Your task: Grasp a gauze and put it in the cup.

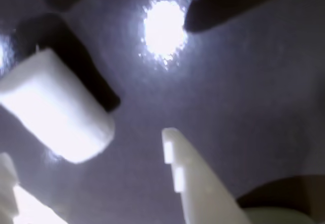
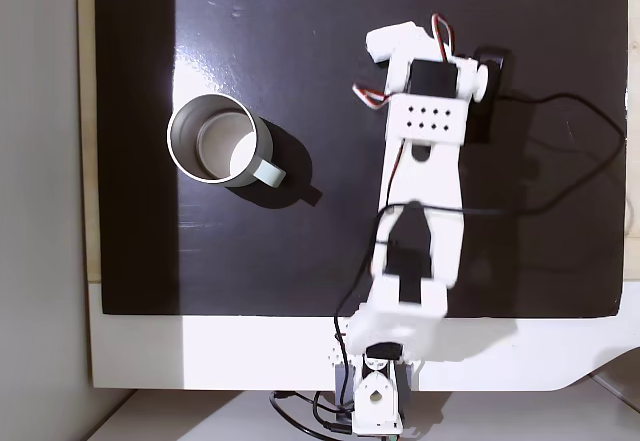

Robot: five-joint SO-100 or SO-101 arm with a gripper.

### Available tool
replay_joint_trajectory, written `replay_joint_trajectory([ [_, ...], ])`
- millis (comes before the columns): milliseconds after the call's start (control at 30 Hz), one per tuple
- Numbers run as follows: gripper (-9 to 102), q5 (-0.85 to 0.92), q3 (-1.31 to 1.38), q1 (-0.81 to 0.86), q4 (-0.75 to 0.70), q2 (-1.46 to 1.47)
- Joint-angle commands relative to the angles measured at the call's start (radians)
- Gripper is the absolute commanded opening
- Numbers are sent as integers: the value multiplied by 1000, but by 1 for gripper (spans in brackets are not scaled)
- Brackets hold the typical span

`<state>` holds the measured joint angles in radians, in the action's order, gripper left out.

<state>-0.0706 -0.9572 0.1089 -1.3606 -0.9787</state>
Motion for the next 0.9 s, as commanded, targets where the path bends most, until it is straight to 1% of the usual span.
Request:
replay_joint_trajectory([
  [0, 32, -11, 287, 12, -94, 118],
  [67, 32, -18, 508, 12, -195, 253],
  [100, 32, -20, 667, 9, -264, 344],
  [167, 33, -5, 1111, 3, -414, 581],
  [200, 32, 20, 1259, -5, -436, 664],
  [467, 34, 23, 1279, -52, -397, 713],
  [733, 32, 15, 1281, -75, -341, 764],
  [867, 31, 18, 1281, -81, -334, 784],
])
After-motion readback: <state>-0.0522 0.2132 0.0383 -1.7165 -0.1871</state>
